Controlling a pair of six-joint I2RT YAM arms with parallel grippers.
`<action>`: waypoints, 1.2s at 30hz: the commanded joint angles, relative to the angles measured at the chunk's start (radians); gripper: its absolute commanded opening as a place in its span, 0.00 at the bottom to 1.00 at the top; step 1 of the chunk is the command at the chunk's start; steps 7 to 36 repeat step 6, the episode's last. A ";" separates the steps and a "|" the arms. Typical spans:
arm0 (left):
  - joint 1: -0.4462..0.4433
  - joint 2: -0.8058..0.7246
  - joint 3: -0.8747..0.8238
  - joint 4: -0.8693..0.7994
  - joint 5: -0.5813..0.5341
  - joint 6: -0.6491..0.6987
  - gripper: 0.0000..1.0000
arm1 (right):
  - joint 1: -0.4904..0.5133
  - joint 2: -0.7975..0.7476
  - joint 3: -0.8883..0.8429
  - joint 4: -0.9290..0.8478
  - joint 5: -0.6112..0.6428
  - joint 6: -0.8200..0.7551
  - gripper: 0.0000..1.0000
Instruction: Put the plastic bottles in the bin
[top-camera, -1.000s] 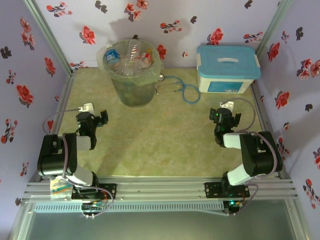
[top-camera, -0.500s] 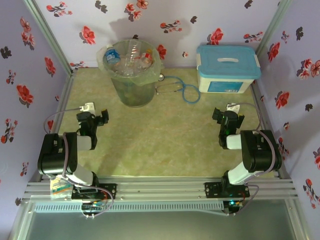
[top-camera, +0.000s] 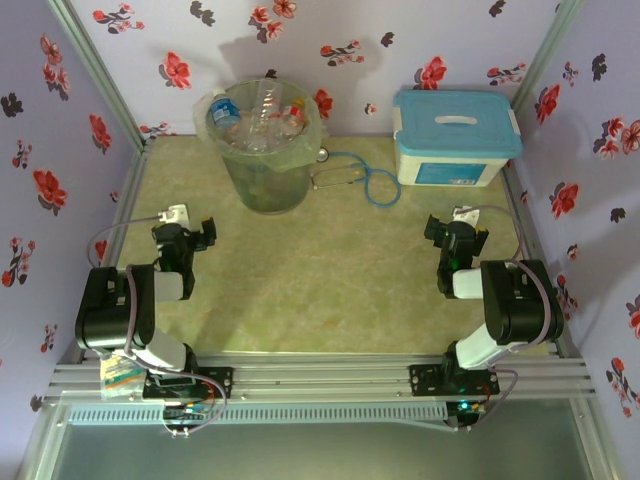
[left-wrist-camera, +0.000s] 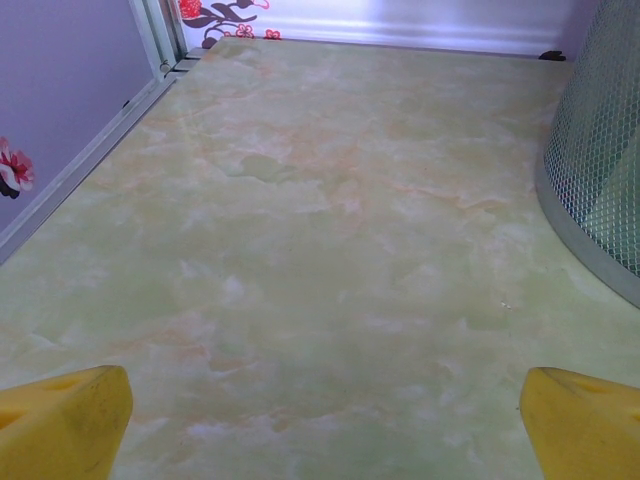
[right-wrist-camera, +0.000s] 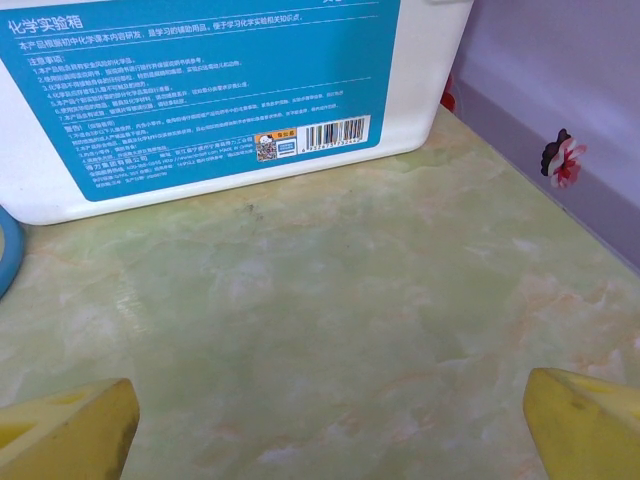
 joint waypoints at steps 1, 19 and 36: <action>-0.006 0.005 -0.009 0.039 -0.027 0.014 1.00 | 0.004 0.007 0.005 0.011 -0.014 0.018 0.99; -0.007 0.006 -0.009 0.039 -0.027 0.014 1.00 | 0.007 0.002 -0.005 0.028 -0.010 0.012 0.99; -0.007 0.006 -0.009 0.039 -0.027 0.014 1.00 | 0.007 0.002 -0.005 0.028 -0.010 0.012 0.99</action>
